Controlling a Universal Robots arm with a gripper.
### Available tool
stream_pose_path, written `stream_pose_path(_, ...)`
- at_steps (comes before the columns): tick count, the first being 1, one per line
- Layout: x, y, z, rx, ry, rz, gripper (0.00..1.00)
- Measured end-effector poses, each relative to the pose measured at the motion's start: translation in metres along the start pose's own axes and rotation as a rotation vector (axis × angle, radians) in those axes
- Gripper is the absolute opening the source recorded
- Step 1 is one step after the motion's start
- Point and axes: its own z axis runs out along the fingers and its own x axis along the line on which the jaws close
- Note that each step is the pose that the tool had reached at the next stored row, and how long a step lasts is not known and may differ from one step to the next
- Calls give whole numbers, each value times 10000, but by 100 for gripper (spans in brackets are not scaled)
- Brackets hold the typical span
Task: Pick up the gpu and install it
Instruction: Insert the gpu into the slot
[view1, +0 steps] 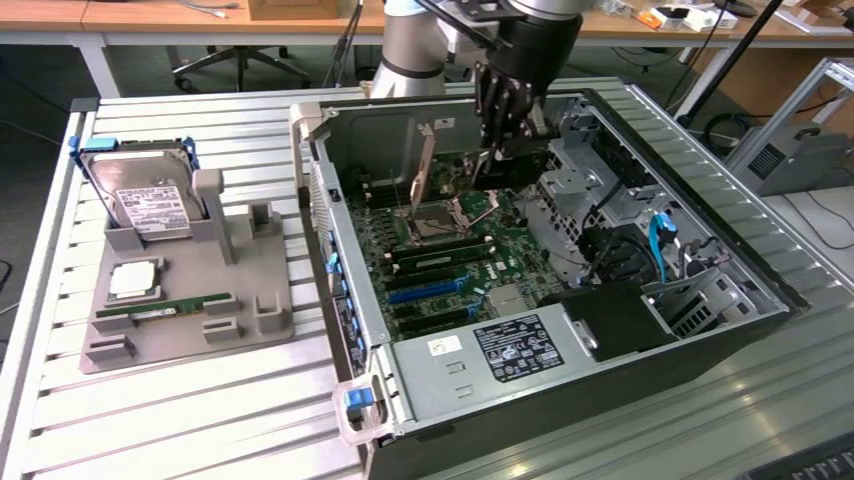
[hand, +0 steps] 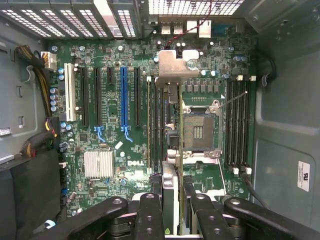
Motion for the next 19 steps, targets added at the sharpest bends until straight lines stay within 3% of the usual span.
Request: stream_pose_path(19, 3, 1, 43, 0, 4, 0, 27)
